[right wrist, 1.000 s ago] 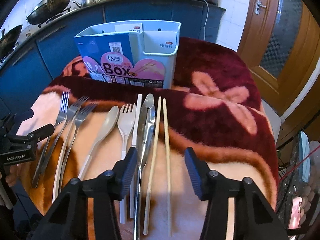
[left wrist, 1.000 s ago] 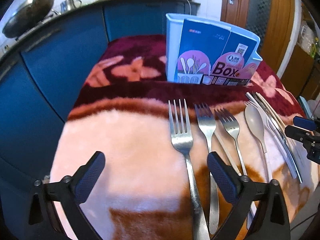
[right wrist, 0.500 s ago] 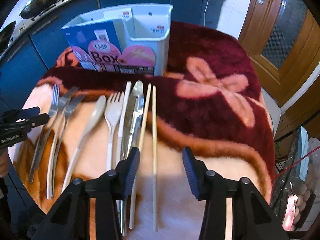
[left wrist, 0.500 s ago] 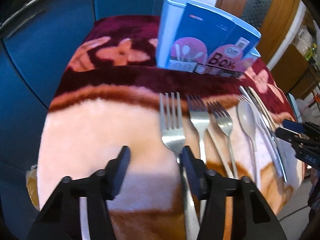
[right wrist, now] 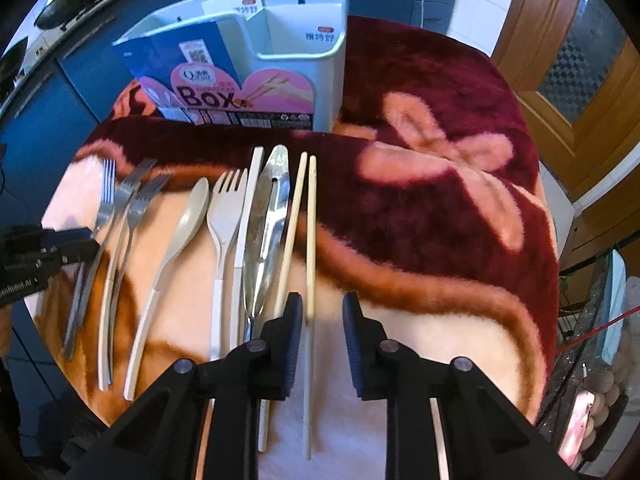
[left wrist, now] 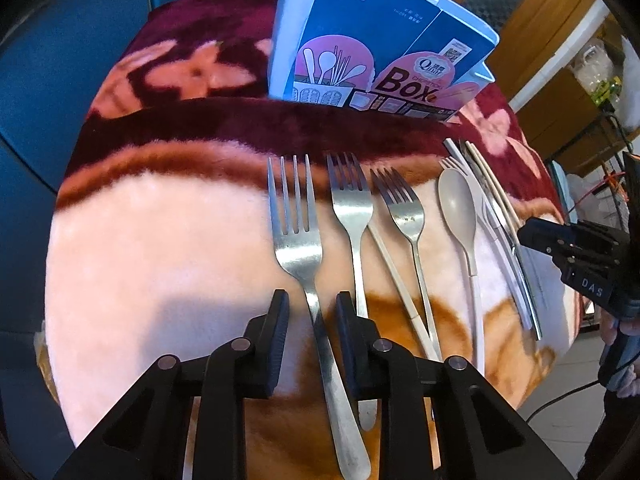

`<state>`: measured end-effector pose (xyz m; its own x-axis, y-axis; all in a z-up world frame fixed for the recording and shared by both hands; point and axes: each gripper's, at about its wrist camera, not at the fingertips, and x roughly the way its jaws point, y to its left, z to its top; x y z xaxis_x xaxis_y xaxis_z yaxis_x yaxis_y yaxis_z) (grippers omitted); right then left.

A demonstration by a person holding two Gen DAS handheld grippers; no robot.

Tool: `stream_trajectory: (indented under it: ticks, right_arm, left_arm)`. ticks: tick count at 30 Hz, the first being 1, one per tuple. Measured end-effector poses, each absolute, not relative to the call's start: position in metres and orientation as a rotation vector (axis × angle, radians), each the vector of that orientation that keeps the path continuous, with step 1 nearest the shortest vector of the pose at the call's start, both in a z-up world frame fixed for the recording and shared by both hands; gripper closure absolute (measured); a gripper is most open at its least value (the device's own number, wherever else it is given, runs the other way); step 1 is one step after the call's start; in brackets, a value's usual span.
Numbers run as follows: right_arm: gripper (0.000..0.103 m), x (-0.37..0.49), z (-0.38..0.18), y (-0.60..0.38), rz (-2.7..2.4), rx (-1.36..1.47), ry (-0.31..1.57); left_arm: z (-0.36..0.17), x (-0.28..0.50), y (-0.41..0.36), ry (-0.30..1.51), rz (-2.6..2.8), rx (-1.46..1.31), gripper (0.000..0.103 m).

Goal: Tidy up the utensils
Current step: 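Close left tool on a steel fork while right tool closes on a wooden chopstick, then lift the fork with left tool while right tool carries the chopstick to the holder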

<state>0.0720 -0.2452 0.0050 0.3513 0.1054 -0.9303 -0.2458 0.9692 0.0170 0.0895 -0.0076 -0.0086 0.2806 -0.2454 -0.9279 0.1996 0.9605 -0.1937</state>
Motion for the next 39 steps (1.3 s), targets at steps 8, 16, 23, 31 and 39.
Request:
stream_trajectory:
  ticks: [8,16,23,31,39]
  right_arm:
    - [0.080,0.089,-0.003,-0.230,0.228,-0.204,1.223]
    - [0.097,0.086,-0.001,-0.233,0.229,-0.177,1.181]
    - [0.097,0.067,0.018,-0.244,0.229,-0.068,1.055]
    - [0.097,0.039,0.060,-0.243,0.270,0.014,0.792]
    - [0.097,0.040,0.094,-0.231,0.274,0.043,0.570]
  left_arm:
    - [-0.009,0.102,-0.010,1.324,-0.292,-0.053,0.079]
    - [-0.007,0.088,-0.001,1.271,-0.295,-0.096,0.097]
    - [0.020,0.064,0.007,1.066,-0.309,-0.119,0.098]
    - [0.065,0.045,0.011,0.785,-0.334,-0.152,0.098]
    - [0.112,0.060,0.014,0.619,-0.329,-0.188,0.098]
